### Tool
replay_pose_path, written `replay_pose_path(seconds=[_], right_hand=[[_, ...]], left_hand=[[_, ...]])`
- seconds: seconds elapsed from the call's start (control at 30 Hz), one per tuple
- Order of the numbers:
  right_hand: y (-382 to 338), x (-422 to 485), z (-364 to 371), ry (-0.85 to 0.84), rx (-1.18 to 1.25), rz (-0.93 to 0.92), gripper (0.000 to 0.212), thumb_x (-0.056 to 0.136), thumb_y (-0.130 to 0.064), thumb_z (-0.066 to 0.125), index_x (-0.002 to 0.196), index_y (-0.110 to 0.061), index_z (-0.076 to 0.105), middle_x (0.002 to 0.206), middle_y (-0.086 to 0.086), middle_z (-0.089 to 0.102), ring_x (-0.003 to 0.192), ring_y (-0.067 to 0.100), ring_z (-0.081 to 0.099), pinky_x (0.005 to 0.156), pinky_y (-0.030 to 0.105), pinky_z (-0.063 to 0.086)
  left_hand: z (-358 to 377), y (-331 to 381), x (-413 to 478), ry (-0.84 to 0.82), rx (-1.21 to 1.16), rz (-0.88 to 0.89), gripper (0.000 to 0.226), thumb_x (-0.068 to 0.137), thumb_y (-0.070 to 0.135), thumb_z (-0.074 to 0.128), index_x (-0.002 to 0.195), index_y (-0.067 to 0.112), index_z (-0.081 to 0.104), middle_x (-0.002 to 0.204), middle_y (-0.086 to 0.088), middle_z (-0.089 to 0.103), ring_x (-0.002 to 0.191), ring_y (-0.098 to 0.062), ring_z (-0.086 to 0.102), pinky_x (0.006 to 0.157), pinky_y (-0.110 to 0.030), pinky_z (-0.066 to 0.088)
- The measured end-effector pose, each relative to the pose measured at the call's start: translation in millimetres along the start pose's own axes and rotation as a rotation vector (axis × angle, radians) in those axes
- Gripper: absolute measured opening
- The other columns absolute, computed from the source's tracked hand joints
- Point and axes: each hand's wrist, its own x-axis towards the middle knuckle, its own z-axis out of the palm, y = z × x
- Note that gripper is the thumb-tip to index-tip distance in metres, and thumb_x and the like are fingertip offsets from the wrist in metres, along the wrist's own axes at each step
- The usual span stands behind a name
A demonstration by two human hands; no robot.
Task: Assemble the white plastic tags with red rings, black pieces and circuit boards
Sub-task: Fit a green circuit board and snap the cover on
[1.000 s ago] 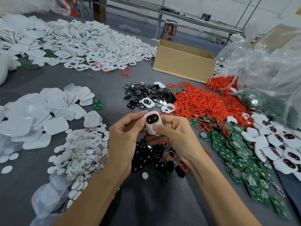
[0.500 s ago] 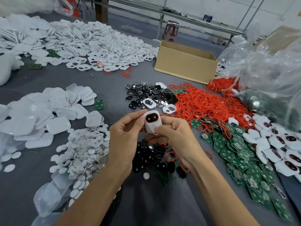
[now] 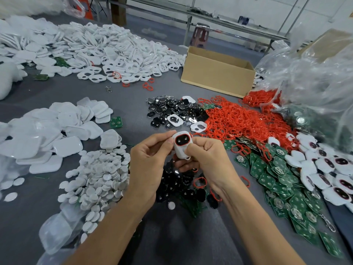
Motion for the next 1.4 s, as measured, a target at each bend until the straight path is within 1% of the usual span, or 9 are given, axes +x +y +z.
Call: replay_pose_path(seconds=[0.13,0.3,0.5,0.83,0.9,1.0,1.1,1.27,1.4], right_hand=[[1.2,0.5,-0.2,-0.042,0.023,0.012,0.009,0.084,-0.002,0.059,0.086,0.000,0.068,0.071,0.013,0.070,0.056,0.021,0.068,0.053,0.027,0.057],[0.2,1.6,-5.8,-0.110,0.032,0.022,0.023,0.091,0.007,0.050,0.084,-0.004,0.069,0.077,0.015,0.072,0.065,0.025,0.070,0.060,0.029,0.058],[-1.5,1.2,-4.0,-0.097,0.017,0.016,0.025,0.090,0.009,0.048,0.078,-0.002,0.067,0.068,0.013,0.070,0.056,0.022,0.068,0.054,0.027,0.057],[-0.3,-0.2,-1.4,-0.035,0.037,0.015,0.021,0.089,0.010,0.047,0.081,0.002,0.066,0.063,0.012,0.067,0.049,0.021,0.065,0.048,0.026,0.054],[0.5,0.1,-1.8,-0.056,0.043,0.014,0.020,0.090,0.009,0.049,0.084,0.001,0.067,0.067,0.012,0.069,0.052,0.021,0.067,0.051,0.026,0.055],[-0.5,0.4,-6.0,-0.134,0.050,0.013,0.020,0.092,0.005,0.051,0.090,-0.004,0.069,0.079,0.012,0.073,0.065,0.023,0.071,0.063,0.030,0.059],[-1.5,1.0,-9.3,-0.154,0.028,0.012,0.019,0.092,0.005,0.051,0.094,-0.002,0.069,0.084,0.015,0.073,0.071,0.026,0.071,0.071,0.035,0.061],[-1.5,0.6,-5.2,-0.099,-0.012,-0.003,0.021,0.091,0.009,0.049,0.087,-0.001,0.067,0.072,0.011,0.071,0.059,0.021,0.069,0.059,0.029,0.059],[-1.4,0.0,-1.6,-0.043,0.018,-0.006,0.023,0.090,0.011,0.047,0.082,0.000,0.066,0.064,0.012,0.068,0.050,0.020,0.066,0.051,0.028,0.057]], left_hand=[[-1.7,-0.8,2.7,0.018,0.007,0.006,0.019,0.087,0.004,0.066,0.095,0.017,0.076,0.094,0.000,0.077,0.090,-0.013,0.073,0.076,-0.017,0.054],[-1.9,-1.5,3.1,0.026,-0.001,-0.004,0.019,0.087,0.005,0.067,0.094,0.019,0.077,0.094,-0.001,0.077,0.090,-0.014,0.073,0.077,-0.019,0.055],[-1.8,-0.6,1.8,0.016,-0.003,-0.014,0.018,0.087,0.004,0.067,0.095,0.018,0.076,0.095,-0.001,0.077,0.091,-0.014,0.073,0.076,-0.017,0.054],[-0.7,0.1,-0.5,-0.001,0.006,0.001,0.019,0.087,0.004,0.067,0.096,0.017,0.076,0.094,0.000,0.077,0.092,-0.015,0.073,0.077,-0.017,0.054],[-1.2,0.2,1.0,0.011,0.007,0.001,0.019,0.087,0.004,0.066,0.096,0.018,0.076,0.095,0.000,0.077,0.091,-0.014,0.072,0.078,-0.018,0.054],[-1.6,-0.1,3.1,0.025,-0.012,-0.006,0.018,0.088,0.005,0.065,0.096,0.017,0.076,0.096,-0.001,0.077,0.092,-0.015,0.072,0.077,-0.020,0.055],[-1.1,-0.9,3.0,0.027,-0.008,-0.011,0.018,0.088,0.006,0.066,0.096,0.017,0.076,0.096,-0.001,0.077,0.092,-0.014,0.072,0.078,-0.020,0.055],[-1.2,-1.9,2.2,0.020,-0.016,-0.020,0.018,0.088,0.003,0.065,0.097,0.015,0.076,0.095,-0.001,0.077,0.090,-0.012,0.072,0.077,-0.018,0.054],[0.1,-1.0,1.4,0.018,-0.011,-0.001,0.019,0.086,0.002,0.066,0.094,0.017,0.076,0.092,0.002,0.077,0.088,-0.007,0.072,0.075,-0.015,0.053]])
